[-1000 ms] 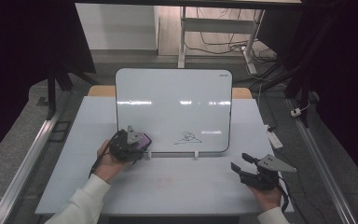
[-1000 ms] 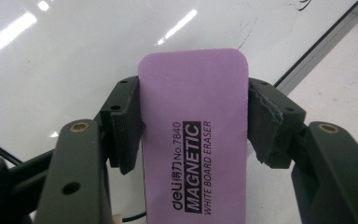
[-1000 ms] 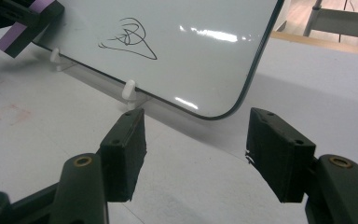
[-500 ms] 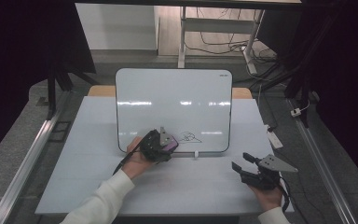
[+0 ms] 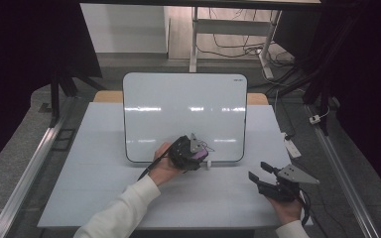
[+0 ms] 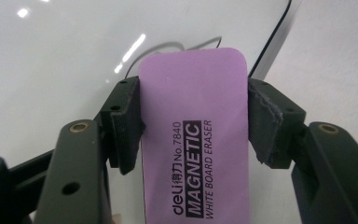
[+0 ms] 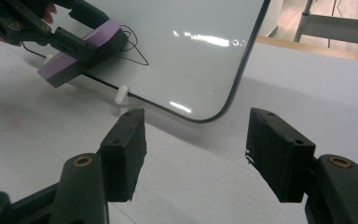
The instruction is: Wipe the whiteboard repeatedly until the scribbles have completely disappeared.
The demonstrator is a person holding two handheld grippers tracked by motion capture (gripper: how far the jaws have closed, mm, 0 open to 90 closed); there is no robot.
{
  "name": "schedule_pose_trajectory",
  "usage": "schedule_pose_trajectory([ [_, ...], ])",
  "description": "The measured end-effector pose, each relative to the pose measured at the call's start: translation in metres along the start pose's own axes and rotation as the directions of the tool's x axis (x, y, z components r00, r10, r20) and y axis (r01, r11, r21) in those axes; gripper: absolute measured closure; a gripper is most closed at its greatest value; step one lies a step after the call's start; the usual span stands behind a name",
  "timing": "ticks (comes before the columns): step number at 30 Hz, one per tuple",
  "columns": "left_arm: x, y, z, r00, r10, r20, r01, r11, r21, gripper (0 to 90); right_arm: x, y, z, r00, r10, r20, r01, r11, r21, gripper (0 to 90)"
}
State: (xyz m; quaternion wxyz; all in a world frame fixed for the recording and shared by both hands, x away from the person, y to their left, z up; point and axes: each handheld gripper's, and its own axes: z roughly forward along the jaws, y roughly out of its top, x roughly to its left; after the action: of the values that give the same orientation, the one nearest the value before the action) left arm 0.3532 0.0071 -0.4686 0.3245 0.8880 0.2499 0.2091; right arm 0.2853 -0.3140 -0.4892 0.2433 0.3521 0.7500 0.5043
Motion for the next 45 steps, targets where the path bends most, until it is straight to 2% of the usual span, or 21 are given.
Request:
schedule_pose_trajectory([
  [5,-0.011,0.009,0.011,0.9988,0.038,0.030,-0.038,0.9993,-0.001,40.6,-0.002,0.000,-0.003,0.9999,0.005,0.015,-0.005,1.000,-0.005,37.3],
  [12,-0.023,0.019,0.026,0.9945,0.068,0.079,-0.068,0.9977,0.000,40.6,-0.005,-0.003,-0.005,0.9993,0.014,0.035,-0.014,1.000,-0.001,37.3],
  [14,-0.024,0.020,0.026,0.9936,0.079,0.081,-0.079,0.9968,0.006,40.6,-0.004,-0.003,-0.005,0.9993,0.014,0.035,-0.014,1.000,-0.001,37.3],
  [18,-0.018,0.011,0.020,0.9937,0.054,0.098,-0.056,0.9982,0.020,40.6,-0.005,-0.004,-0.006,0.9993,0.012,0.037,-0.012,1.000,0.001,37.3],
  [24,0.002,-0.007,0.000,0.9982,0.006,0.059,-0.008,0.9995,0.031,40.7,-0.004,-0.004,-0.006,0.9992,0.014,0.038,-0.014,1.000,0.002,37.3],
  [27,0.007,-0.011,-0.003,0.9972,-0.014,0.073,0.012,0.9996,0.024,40.6,-0.003,-0.004,-0.006,0.9992,0.012,0.038,-0.012,1.000,0.003,37.3],
  [30,0.004,-0.006,0.003,0.9955,-0.005,0.094,0.003,0.9999,0.016,40.6,-0.003,-0.004,-0.005,0.9993,0.010,0.036,-0.010,1.000,0.004,37.3],
  [38,-0.016,0.025,0.029,0.9857,0.057,0.158,-0.059,0.9981,0.014,40.6,-0.005,-0.004,-0.008,0.9988,0.014,0.048,-0.013,1.000,-0.006,37.3],
  [41,-0.017,0.029,0.030,0.9868,0.070,0.146,-0.074,0.9971,0.021,40.6,-0.006,-0.004,-0.010,0.9983,0.019,0.054,-0.019,1.000,-0.009,37.3],
  [43,-0.012,0.028,0.024,0.9908,0.049,0.126,-0.052,0.9985,0.020,40.6,-0.006,-0.004,-0.010,0.9982,0.021,0.057,-0.020,1.000,-0.012,37.3],
  [45,-0.003,0.026,0.015,0.9961,0.026,0.085,-0.027,0.9996,0.009,40.7,-0.006,-0.005,-0.011,0.9981,0.021,0.057,-0.020,1.000,-0.012,37.3],
])
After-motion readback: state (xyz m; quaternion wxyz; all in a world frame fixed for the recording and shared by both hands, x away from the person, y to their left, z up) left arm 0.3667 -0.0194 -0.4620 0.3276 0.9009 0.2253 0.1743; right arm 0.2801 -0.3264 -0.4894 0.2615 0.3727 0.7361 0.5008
